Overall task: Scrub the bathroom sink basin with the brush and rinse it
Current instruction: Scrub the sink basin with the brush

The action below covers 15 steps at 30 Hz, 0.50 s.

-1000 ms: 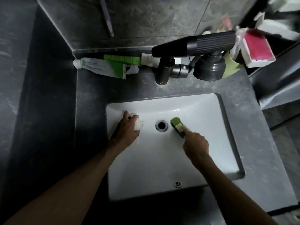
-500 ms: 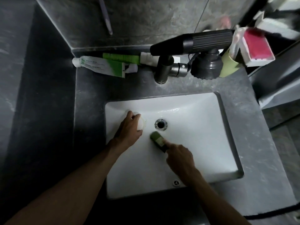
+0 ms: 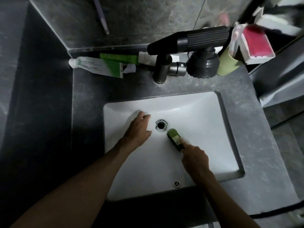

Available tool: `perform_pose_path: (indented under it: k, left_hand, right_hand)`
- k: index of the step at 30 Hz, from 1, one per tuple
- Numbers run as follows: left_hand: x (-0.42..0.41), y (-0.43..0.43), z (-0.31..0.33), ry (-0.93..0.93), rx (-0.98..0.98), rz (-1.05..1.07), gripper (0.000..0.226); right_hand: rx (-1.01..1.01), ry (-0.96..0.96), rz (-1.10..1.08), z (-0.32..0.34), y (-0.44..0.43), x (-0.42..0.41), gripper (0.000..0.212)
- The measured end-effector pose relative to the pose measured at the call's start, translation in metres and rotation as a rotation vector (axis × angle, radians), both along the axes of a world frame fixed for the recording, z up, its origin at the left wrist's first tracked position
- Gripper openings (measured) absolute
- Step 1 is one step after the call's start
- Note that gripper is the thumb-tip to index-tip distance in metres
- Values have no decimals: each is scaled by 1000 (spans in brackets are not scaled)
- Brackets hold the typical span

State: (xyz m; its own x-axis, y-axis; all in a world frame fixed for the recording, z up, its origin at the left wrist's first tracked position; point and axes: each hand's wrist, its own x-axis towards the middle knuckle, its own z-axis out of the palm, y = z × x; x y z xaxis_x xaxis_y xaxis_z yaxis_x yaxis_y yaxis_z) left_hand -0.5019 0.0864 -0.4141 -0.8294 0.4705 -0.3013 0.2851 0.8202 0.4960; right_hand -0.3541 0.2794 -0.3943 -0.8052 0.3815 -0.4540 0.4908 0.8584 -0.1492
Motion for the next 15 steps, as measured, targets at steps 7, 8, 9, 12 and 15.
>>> perform_pose_path:
  k: [7,8,9,12,15]
  left_hand:
    - [-11,12,-1,101,-27,-34,53]
    - [-13,10,-1,100,-45,-29,55]
    - [-14,7,-2,91,-61,-27,56]
    - [-18,0,-3,81,-42,-17,54]
    - [-15,-4,-5,82,-27,-13,56]
  right_hand:
    - [-79,72,167,-17,-10,-49,57]
    - [-46,68,154,-16,-4,-57,57]
    - [-17,60,139,-15,1,-58,56]
    - [55,49,157,-6,-5,-35,51]
    - [-95,11,203,1,-37,-11,48]
